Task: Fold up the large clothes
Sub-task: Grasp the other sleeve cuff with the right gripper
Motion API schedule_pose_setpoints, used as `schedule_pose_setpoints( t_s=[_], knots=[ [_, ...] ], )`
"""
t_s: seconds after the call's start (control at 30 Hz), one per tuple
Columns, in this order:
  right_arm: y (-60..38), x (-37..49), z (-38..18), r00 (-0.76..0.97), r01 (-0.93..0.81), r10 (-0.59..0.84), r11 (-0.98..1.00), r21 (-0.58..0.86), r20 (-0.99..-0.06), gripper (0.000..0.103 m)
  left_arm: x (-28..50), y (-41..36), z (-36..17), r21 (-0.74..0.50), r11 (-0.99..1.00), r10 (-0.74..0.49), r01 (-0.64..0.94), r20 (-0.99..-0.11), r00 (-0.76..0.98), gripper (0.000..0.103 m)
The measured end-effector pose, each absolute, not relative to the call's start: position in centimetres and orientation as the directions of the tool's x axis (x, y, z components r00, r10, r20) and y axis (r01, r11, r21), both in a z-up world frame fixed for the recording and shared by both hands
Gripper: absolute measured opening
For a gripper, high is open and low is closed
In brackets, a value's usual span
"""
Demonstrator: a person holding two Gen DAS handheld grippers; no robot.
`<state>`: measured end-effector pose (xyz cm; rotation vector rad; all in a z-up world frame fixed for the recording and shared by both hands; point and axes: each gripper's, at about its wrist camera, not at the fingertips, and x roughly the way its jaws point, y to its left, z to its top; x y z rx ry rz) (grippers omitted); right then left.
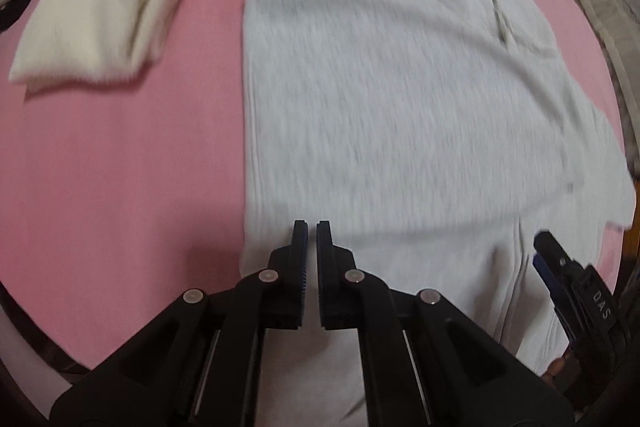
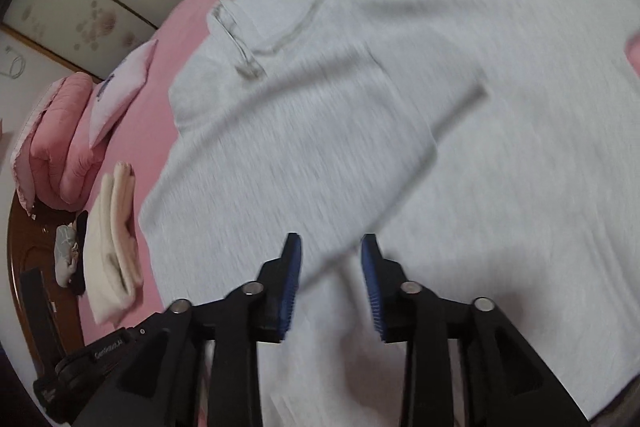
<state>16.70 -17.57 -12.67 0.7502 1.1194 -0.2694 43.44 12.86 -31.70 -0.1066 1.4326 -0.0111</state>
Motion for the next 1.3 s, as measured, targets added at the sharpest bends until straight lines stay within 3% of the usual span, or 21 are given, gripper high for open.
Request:
schedule_pose_setpoints(
  t_s=[0.13,0.2,0.27,0.53,0.87,1.07,1.3],
  knots=[
    [-16.2,10.5,-14.1,0.436,0.564,0.198,0.700,0.438,-0.878,0.054,38.9,10.6,-32.5,-0.070,0.998,-0.069,-0.004,-0.995,0.068,0.030],
    [-16.2,8.2,-15.2,0.443,0.595,0.225,0.651,0.472,-0.868,0.059,37.0,9.1,-32.3,-0.024,0.999,-0.027,0.047,-0.998,0.059,0.051],
    [-17.0,6.2,-15.4,0.449,0.613,0.265,0.604,0.510,-0.853,0.059,35.6,7.6,-31.7,-0.010,0.997,-0.016,0.082,-0.998,0.068,0.057],
    [-24.6,1.6,-14.6,0.473,0.627,0.292,0.551,0.550,-0.831,0.066,32.7,-1.1,-29.7,0.015,0.993,0.007,0.115,-0.997,0.074,0.060],
    [-44.5,-3.5,-12.5,0.513,0.711,0.233,0.424,0.561,-0.827,0.066,31.6,-21.9,-29.3,-0.032,0.991,-0.041,0.133,-0.997,0.070,0.061],
    [-57.1,-5.2,-10.1,0.598,0.723,0.180,0.301,0.622,-0.781,0.066,33.7,-35.4,-28.3,-0.022,0.971,-0.048,0.236,-0.993,0.105,0.061],
    [-67.7,-4.8,-10.3,0.696,0.696,0.138,0.106,0.710,-0.704,0.066,36.4,-42.6,-28.4,-0.024,0.980,-0.045,0.199,-0.994,0.101,0.061]
  ],
)
